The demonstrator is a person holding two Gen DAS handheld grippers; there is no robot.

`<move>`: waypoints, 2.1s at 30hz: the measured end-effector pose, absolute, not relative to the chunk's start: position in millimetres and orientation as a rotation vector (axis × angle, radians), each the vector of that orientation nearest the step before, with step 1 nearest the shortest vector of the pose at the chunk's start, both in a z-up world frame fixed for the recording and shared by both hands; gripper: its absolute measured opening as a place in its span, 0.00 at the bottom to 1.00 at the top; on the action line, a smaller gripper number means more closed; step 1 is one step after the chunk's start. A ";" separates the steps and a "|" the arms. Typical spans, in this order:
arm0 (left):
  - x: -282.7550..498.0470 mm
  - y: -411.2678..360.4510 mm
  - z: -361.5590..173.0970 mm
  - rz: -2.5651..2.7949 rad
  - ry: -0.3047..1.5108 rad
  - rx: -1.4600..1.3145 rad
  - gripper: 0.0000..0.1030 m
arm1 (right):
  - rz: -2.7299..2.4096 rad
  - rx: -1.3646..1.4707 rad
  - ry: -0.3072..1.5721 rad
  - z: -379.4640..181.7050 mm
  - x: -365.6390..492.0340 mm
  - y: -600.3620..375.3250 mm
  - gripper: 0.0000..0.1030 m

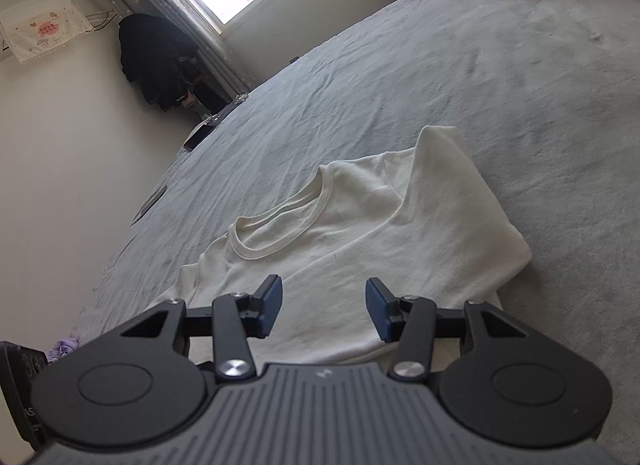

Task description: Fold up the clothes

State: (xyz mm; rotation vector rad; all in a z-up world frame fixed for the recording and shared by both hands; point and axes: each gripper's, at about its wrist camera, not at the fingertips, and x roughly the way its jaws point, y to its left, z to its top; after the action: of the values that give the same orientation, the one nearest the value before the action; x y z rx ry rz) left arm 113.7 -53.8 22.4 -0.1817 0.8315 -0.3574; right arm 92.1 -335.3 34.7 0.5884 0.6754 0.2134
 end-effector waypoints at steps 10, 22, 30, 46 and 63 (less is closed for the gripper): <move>110.6 -39.0 30.7 -0.354 0.810 -0.275 0.09 | 0.461 0.684 0.888 15.6 87.1 -308.5 0.38; 105.4 -29.9 45.1 -0.403 0.804 -0.420 0.08 | 0.430 0.993 0.840 -6.7 81.2 -303.7 0.44; 105.6 -26.3 38.4 -0.403 0.840 -0.475 0.08 | 0.356 1.144 0.798 -14.3 74.5 -296.1 0.43; 99.2 -12.3 19.2 -0.492 0.950 -0.712 0.45 | 0.349 1.171 0.724 -6.5 73.8 -291.0 0.11; 92.9 -12.7 -0.2 -0.525 0.902 -0.995 0.56 | 0.343 1.284 0.703 -2.5 75.4 -290.2 0.11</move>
State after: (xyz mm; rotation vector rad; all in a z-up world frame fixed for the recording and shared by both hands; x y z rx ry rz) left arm 92.9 -12.7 -0.2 -0.9951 0.9018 -0.5248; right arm 75.4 -290.2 -2.5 1.2841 0.7026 0.3433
